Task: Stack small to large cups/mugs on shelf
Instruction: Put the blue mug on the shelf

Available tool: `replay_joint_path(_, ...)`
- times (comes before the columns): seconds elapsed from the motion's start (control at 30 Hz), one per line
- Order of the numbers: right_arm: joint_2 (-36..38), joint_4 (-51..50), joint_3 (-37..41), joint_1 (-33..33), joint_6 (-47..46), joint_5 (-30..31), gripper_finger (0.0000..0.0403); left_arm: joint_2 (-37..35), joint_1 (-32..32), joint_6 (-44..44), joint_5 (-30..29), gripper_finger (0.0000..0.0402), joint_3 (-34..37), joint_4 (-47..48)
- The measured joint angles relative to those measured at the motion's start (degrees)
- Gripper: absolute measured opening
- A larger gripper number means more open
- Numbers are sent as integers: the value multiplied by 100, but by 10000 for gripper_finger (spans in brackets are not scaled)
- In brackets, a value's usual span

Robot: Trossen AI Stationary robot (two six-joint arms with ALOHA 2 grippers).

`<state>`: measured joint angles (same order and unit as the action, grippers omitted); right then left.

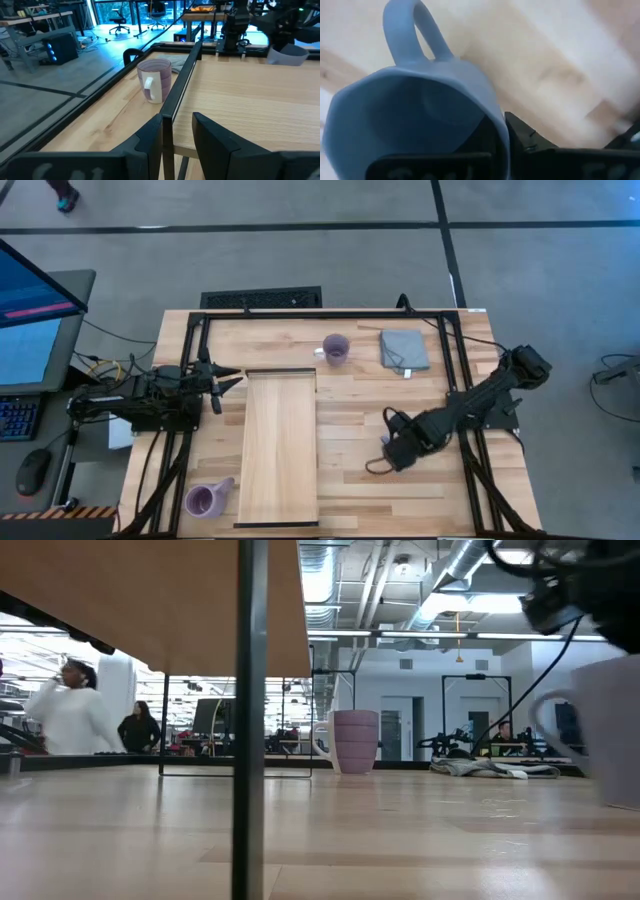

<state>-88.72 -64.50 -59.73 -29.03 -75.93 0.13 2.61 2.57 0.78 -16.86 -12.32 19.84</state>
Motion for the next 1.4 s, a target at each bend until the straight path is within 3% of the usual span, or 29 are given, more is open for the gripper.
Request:
replay_joint_path(0.23, 97, -883, -729, 804, 1523, 353, 28, 0, 0, 2, 1, 98, 0, 0)
replay_joint_path(0.6, 104, -1580, -2624, 1789, 3775, 807, 28, 0, 0, -7, 0, 98, 0, 2)
replay_joint_path(0.77, 108, -1516, -3269, 2026, 4633, 920, 28, -2, 0, -7, 0, 98, 0, 2)
replay_joint_path(1.03, 12, -1022, -3532, 2496, 6001, 910, 27, 0, -2, 43, -2, 98, 0, 3)
replay_joint_path(1.3, -431, -26, -3830, 2927, 7249, 579, 27, 0, -1, 52, -2, 98, 0, 29)
replay_joint_path(1.4, -782, -168, -4181, 2993, 7727, 546, 27, 9, 0, 57, -28, 98, 0, 65)
